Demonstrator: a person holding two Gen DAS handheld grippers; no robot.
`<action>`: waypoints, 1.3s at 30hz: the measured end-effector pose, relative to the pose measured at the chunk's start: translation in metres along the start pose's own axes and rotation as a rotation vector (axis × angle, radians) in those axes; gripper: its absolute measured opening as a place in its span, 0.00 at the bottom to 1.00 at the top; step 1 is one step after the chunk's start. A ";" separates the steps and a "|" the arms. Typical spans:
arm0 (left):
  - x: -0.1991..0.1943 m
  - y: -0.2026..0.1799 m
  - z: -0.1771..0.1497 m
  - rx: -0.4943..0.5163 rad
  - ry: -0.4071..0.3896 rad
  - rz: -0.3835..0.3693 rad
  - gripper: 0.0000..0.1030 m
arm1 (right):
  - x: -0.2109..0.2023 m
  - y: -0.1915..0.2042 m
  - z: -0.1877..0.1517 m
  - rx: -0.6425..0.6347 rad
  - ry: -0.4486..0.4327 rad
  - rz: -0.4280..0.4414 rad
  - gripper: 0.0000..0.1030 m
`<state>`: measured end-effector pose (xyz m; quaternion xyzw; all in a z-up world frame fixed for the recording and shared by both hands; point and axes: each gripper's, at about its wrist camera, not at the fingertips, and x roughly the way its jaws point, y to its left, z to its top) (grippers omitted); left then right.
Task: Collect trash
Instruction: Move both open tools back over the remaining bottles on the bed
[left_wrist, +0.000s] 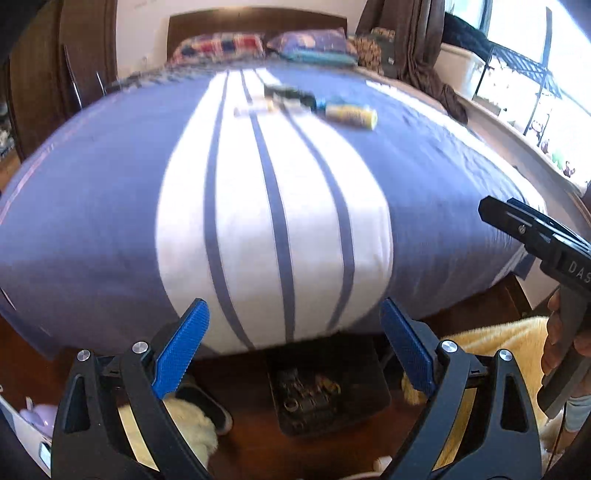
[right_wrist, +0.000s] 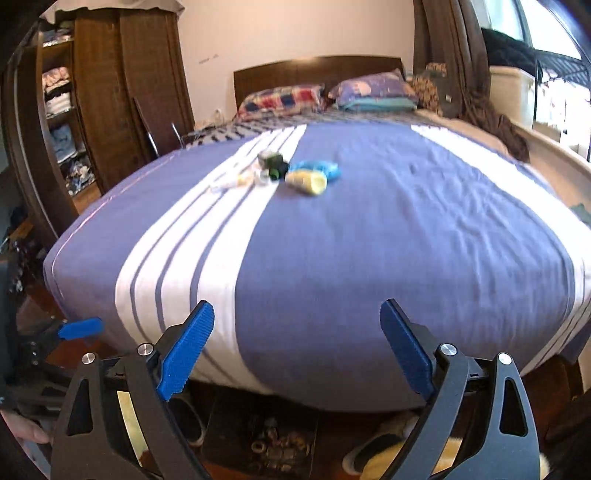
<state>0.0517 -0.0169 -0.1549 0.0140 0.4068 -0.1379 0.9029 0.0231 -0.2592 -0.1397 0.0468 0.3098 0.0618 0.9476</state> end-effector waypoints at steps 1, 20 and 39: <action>-0.002 0.001 0.005 0.001 -0.010 0.003 0.86 | 0.002 0.002 0.006 -0.003 -0.009 -0.003 0.89; 0.041 0.035 0.111 0.008 -0.063 0.072 0.89 | 0.077 -0.014 0.094 -0.036 0.000 -0.079 0.90; 0.172 0.076 0.193 0.010 0.067 0.096 0.88 | 0.208 -0.009 0.126 -0.077 0.193 -0.057 0.75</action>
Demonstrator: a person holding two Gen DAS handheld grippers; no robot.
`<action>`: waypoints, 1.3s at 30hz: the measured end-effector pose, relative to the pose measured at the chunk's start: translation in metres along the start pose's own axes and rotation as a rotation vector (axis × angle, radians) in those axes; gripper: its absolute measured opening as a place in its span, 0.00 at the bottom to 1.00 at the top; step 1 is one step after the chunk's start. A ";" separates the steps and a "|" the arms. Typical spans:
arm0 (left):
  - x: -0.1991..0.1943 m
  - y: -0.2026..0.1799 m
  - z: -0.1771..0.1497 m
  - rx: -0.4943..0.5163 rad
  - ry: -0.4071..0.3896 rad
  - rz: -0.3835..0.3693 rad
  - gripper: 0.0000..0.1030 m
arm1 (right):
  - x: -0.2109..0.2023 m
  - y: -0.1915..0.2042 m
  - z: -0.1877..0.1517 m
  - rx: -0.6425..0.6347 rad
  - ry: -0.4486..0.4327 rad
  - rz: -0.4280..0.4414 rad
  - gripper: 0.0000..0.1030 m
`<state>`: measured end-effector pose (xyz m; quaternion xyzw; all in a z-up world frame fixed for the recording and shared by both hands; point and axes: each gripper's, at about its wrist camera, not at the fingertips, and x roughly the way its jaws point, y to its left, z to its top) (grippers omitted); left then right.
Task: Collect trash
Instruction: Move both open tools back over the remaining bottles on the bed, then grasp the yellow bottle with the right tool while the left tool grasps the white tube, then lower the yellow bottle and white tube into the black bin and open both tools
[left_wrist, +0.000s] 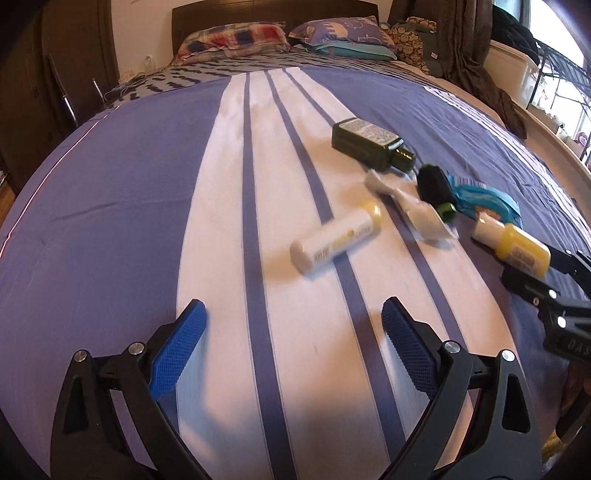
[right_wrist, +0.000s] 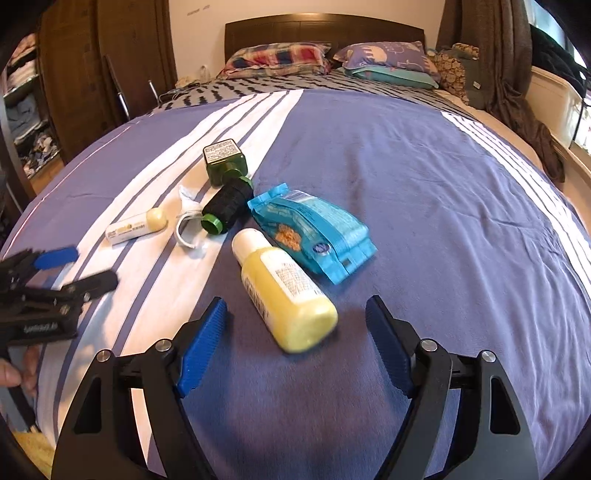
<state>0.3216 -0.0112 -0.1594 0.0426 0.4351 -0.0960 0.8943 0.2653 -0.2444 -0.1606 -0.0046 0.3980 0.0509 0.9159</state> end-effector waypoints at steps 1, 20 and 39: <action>0.004 0.000 0.005 0.005 0.002 -0.002 0.88 | 0.002 0.002 0.001 -0.007 0.002 0.001 0.75; 0.015 -0.019 0.023 0.060 -0.016 -0.080 0.23 | -0.001 0.015 -0.002 -0.027 -0.012 0.051 0.33; -0.093 -0.053 -0.096 0.006 -0.031 -0.130 0.17 | -0.098 0.028 -0.095 -0.068 -0.076 0.006 0.31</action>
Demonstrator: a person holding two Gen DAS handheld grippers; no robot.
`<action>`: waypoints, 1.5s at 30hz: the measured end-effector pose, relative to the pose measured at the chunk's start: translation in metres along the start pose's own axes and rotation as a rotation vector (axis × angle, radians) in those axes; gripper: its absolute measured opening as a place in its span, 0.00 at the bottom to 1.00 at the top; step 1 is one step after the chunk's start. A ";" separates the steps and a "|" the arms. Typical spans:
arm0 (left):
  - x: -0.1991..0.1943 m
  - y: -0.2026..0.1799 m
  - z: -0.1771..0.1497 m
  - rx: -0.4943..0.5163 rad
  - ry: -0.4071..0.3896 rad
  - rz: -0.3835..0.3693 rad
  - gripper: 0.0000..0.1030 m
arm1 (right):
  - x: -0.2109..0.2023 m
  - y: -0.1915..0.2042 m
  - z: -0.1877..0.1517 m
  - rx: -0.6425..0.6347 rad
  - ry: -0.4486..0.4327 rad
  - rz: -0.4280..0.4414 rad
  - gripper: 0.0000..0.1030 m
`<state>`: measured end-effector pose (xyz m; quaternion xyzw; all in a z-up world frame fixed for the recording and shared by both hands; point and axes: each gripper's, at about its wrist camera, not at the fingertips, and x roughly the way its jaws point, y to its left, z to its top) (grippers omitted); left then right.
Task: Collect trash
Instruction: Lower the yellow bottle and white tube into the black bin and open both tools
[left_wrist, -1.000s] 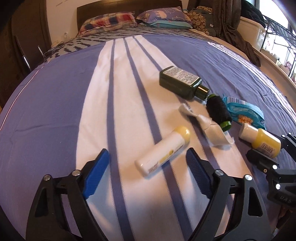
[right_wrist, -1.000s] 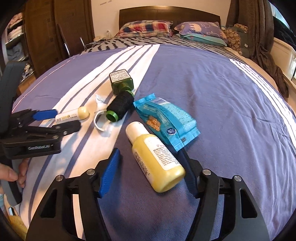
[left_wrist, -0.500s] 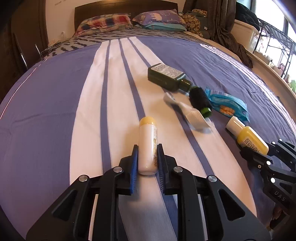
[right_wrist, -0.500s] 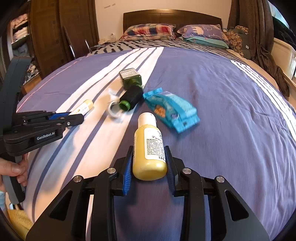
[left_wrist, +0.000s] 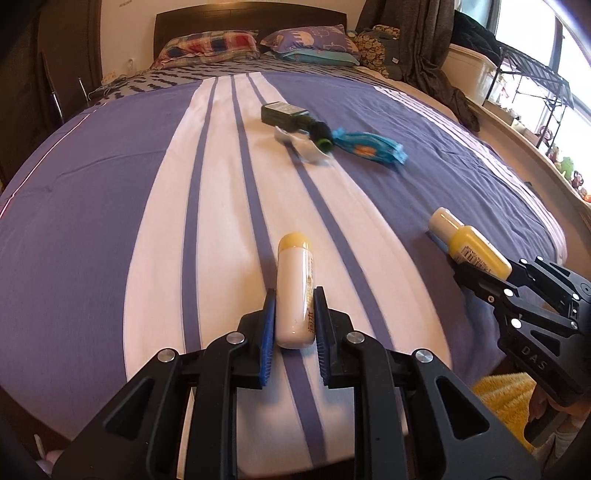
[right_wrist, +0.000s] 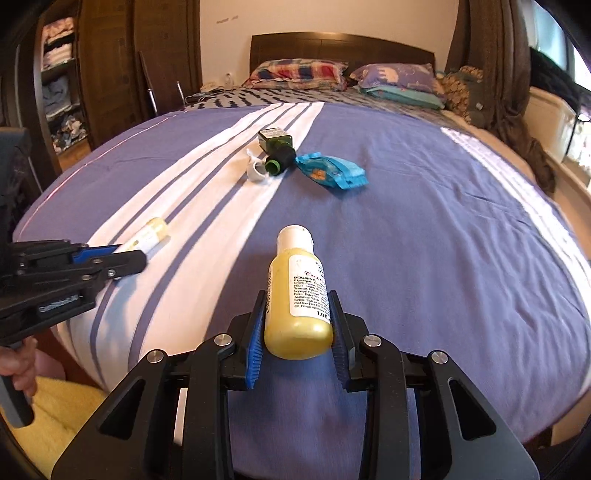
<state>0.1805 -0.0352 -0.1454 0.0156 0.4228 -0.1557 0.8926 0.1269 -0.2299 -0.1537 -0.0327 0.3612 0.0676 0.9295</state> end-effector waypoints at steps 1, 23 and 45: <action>-0.006 -0.003 -0.006 0.000 -0.001 -0.003 0.17 | -0.006 0.000 -0.005 0.004 -0.005 -0.003 0.31; -0.077 -0.052 -0.129 0.026 0.006 -0.059 0.18 | -0.097 0.019 -0.100 0.010 -0.012 0.064 0.31; 0.020 -0.042 -0.218 -0.031 0.293 -0.095 0.18 | -0.007 0.031 -0.169 0.061 0.297 0.159 0.31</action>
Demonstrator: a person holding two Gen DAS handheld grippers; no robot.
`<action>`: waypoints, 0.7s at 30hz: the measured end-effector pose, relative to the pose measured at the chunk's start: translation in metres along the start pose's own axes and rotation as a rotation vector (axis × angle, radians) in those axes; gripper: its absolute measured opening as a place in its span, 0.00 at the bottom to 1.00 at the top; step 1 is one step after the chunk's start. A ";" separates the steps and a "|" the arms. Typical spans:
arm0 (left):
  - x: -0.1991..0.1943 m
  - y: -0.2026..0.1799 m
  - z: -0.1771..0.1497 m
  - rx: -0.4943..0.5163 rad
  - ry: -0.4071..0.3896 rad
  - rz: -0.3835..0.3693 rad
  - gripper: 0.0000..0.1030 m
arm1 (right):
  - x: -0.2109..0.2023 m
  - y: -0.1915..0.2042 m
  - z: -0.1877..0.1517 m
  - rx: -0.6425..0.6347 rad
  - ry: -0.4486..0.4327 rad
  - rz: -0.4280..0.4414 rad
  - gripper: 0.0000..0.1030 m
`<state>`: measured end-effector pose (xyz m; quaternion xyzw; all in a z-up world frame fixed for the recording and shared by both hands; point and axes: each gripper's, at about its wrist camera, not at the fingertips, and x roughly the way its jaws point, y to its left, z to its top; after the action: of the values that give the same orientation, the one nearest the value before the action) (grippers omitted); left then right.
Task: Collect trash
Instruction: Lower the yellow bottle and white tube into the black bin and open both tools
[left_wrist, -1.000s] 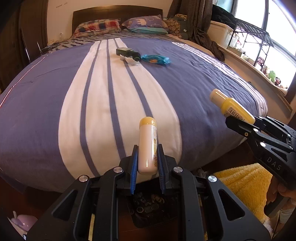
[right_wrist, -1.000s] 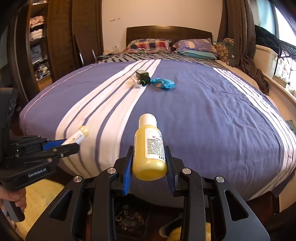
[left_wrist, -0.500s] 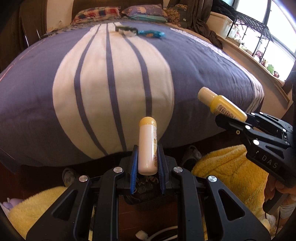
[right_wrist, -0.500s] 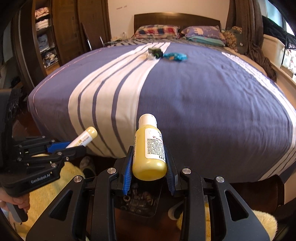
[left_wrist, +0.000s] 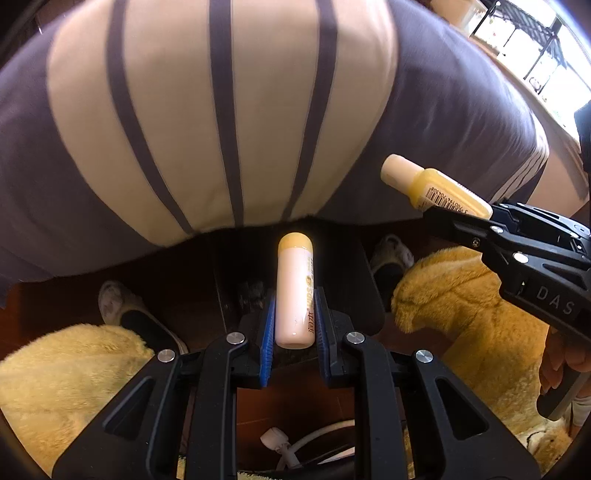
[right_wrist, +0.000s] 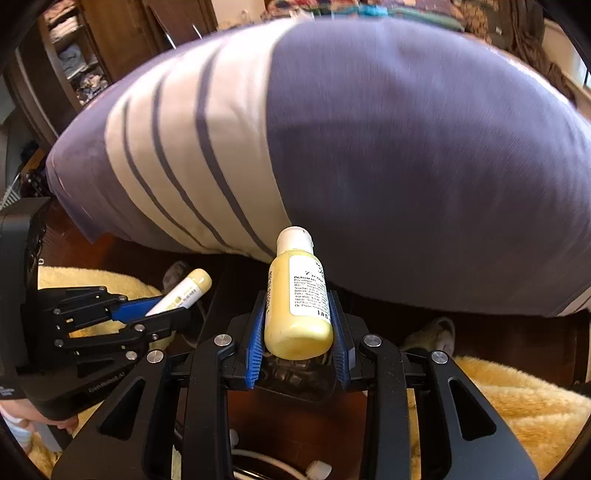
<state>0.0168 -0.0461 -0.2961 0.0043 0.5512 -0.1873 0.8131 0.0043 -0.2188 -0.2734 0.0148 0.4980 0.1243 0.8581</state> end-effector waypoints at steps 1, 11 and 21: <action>0.008 0.001 -0.001 -0.004 0.020 -0.004 0.18 | 0.006 -0.001 -0.001 0.005 0.018 0.007 0.31; 0.059 0.011 -0.006 -0.033 0.173 -0.035 0.18 | 0.065 0.001 -0.006 0.020 0.197 0.039 0.31; 0.067 0.016 -0.004 -0.045 0.198 -0.037 0.18 | 0.066 -0.003 0.005 0.033 0.196 0.047 0.33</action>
<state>0.0397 -0.0500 -0.3608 -0.0057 0.6330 -0.1883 0.7509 0.0404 -0.2057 -0.3270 0.0285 0.5812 0.1367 0.8017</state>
